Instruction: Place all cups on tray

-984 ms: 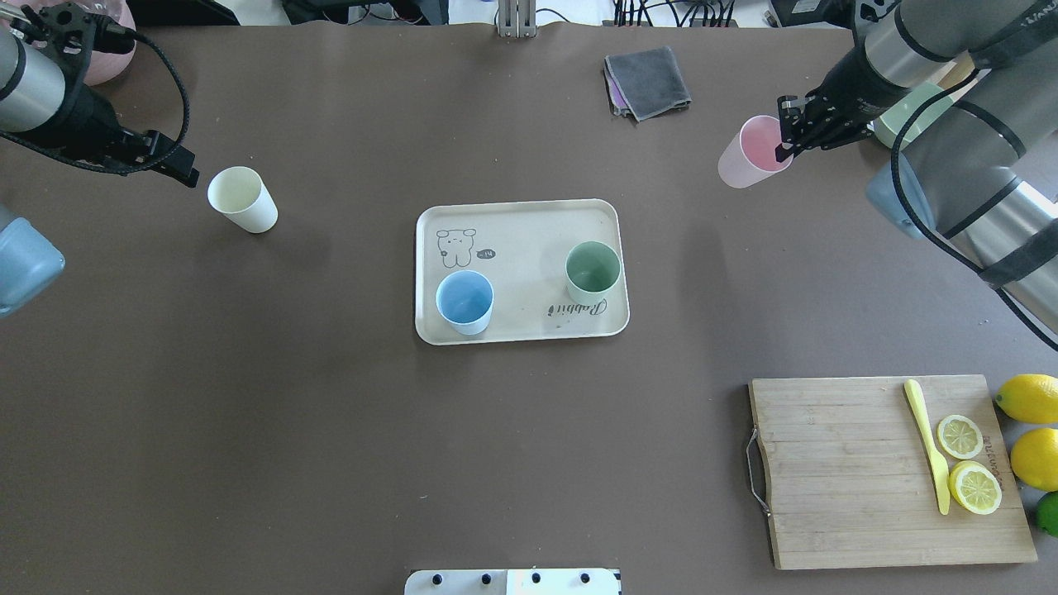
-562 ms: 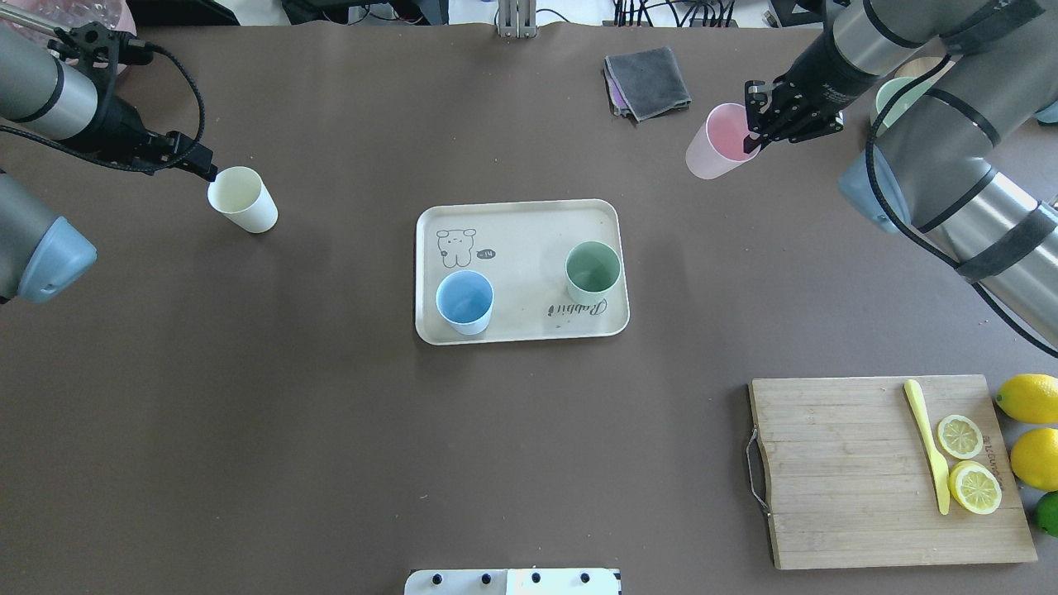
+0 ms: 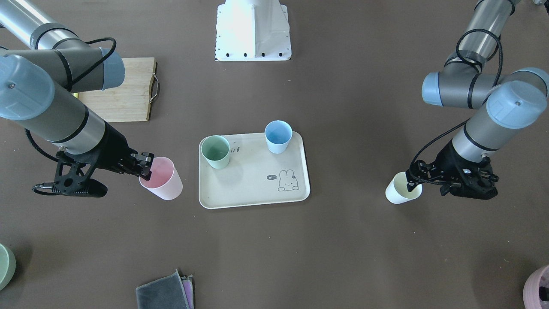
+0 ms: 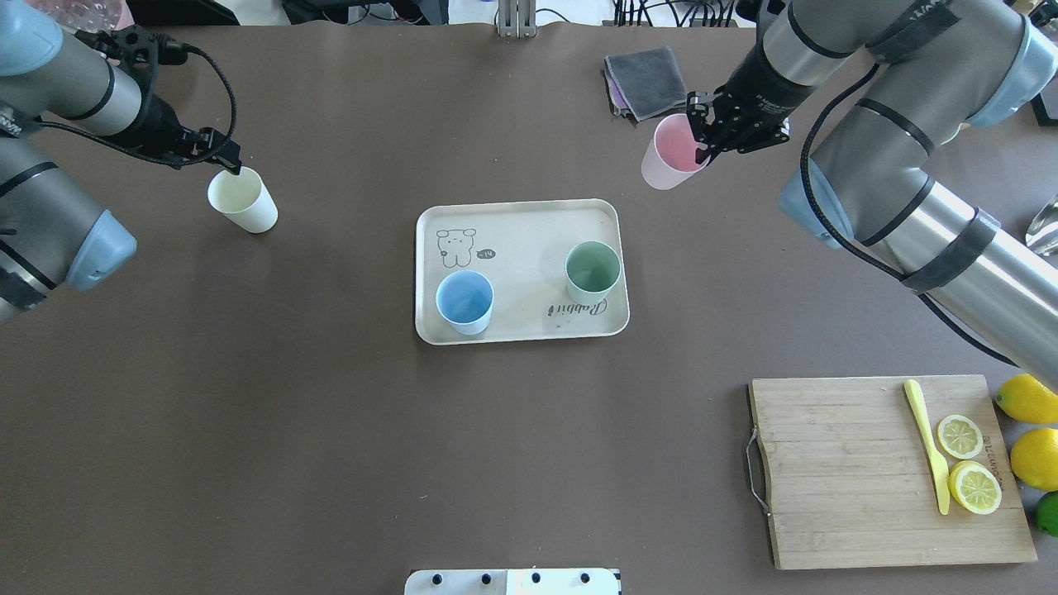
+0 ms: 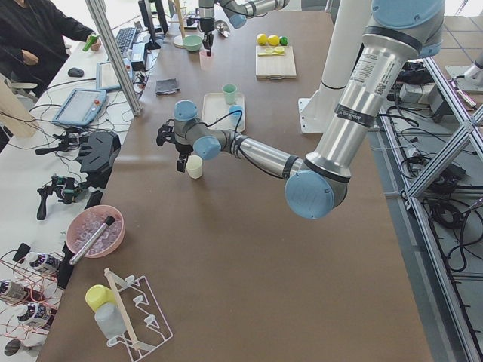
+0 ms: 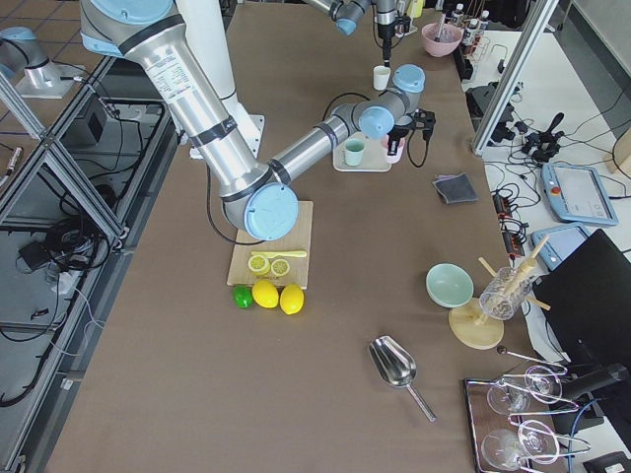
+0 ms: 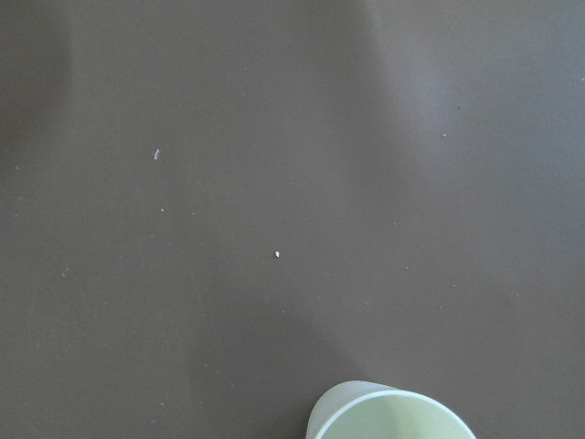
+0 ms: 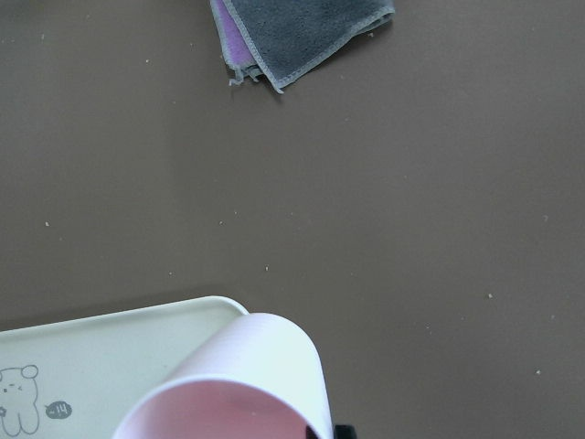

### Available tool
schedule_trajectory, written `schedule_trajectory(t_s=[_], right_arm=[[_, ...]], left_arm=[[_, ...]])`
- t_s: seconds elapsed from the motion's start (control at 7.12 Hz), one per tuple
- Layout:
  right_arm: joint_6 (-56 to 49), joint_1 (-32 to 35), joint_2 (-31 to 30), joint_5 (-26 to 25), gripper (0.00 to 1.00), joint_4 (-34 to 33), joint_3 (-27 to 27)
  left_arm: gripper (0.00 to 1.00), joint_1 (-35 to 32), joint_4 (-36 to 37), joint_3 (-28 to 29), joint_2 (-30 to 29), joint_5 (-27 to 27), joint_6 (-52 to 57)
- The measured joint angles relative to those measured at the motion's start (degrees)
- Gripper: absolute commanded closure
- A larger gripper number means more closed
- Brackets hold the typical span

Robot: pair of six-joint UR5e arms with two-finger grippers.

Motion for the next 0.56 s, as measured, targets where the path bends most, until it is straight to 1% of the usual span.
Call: schedule_trajectory(t_s=[0.14, 0.28, 0.42, 0.56], right_arm=[[0.28, -0.58, 0.48, -0.48, 1.0, -0.08, -0.06], [1.06, -1.12, 1.01, -0.85, 1.0, -0.11, -0.19], [2.2, -1.87, 1.77, -1.53, 1.0, -0.12, -0.4], [2.86, -2.81, 2.45, -2.55, 1.0, -0.13, -0.65]], left_arm=[[0.12, 0.42, -0.88, 0.39, 0.31, 0.27, -0.05], [0.25, 0.84, -1.33, 0.59, 0.81, 0.4, -0.03], [0.39, 1.47, -1.69, 0.76, 1.34, 0.83, 0.0], [0.59, 2.24, -2.1, 1.01, 1.57, 1.68, -0.03]])
